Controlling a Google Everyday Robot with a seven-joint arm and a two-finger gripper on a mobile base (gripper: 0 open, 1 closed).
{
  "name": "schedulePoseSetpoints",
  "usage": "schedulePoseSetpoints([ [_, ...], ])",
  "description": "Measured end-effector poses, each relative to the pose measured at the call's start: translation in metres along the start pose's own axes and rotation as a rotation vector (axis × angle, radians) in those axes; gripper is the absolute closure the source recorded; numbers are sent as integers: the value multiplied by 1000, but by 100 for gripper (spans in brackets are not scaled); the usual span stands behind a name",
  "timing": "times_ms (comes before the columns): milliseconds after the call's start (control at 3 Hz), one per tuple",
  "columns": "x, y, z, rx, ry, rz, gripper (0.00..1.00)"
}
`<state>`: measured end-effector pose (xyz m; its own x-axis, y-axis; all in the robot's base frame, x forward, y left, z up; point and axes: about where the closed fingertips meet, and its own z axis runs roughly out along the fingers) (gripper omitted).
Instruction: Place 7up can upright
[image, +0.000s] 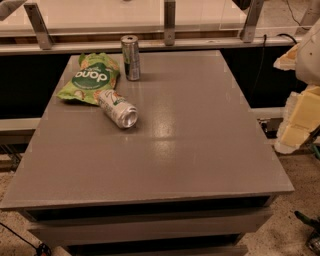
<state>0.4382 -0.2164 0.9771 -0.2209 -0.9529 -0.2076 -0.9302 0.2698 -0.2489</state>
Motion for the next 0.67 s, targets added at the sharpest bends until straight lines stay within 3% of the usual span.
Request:
schedulePoseSetpoints([
  [333,0,0,0,0,0,0,0],
  [667,-9,-8,-1,-7,-43,5,0],
])
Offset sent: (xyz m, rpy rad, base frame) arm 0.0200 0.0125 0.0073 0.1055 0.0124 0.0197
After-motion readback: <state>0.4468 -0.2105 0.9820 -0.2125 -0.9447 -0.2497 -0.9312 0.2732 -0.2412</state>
